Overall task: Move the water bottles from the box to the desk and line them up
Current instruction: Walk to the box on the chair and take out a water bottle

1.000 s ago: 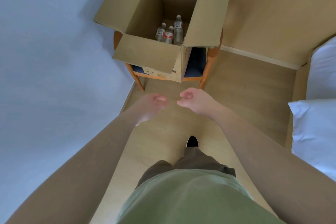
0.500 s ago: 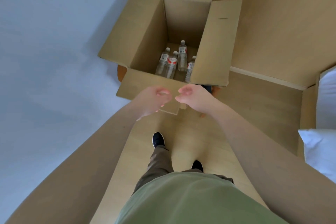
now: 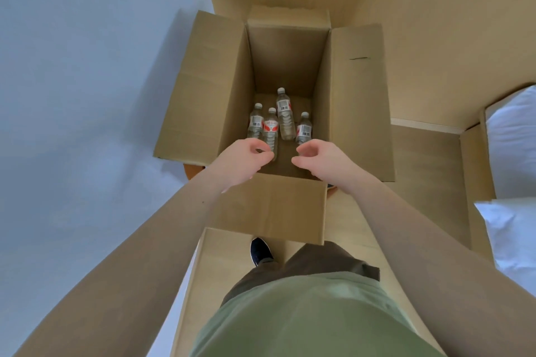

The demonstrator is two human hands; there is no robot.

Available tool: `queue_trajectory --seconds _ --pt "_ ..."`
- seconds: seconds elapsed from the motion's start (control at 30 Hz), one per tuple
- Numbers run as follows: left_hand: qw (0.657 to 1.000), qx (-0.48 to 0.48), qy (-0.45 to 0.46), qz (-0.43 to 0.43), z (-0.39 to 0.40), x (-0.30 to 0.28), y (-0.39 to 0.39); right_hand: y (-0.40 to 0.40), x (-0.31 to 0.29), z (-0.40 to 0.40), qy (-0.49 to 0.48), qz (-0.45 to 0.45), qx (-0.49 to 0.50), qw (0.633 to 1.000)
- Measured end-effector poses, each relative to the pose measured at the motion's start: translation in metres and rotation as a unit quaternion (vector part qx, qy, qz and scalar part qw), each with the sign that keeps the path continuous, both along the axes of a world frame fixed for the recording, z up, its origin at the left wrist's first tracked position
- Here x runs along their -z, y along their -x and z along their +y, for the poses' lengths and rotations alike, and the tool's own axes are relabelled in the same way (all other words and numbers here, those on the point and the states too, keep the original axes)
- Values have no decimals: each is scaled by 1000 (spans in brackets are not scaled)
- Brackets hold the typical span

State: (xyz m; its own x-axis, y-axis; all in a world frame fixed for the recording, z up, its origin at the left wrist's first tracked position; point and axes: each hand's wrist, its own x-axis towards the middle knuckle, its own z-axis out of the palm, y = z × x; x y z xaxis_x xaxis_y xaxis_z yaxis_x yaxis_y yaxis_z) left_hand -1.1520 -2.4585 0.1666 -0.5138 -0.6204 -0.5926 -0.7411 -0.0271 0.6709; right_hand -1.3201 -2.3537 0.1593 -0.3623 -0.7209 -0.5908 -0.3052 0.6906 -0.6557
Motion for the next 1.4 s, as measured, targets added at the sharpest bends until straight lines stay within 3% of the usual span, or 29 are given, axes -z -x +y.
queue_trajectory --seconds 0.63,1.07,1.4 --pt "994 -74 -41 -63 -105 83 67 57 86 -102 -61 -26 11 998" --pt "993 -80 -34 -81 -150 170 94 64 175 -181 -90 -36 49 994" --pt "966 -211 -120 -86 -164 227 114 61 247 -217 -136 -76 103 982"
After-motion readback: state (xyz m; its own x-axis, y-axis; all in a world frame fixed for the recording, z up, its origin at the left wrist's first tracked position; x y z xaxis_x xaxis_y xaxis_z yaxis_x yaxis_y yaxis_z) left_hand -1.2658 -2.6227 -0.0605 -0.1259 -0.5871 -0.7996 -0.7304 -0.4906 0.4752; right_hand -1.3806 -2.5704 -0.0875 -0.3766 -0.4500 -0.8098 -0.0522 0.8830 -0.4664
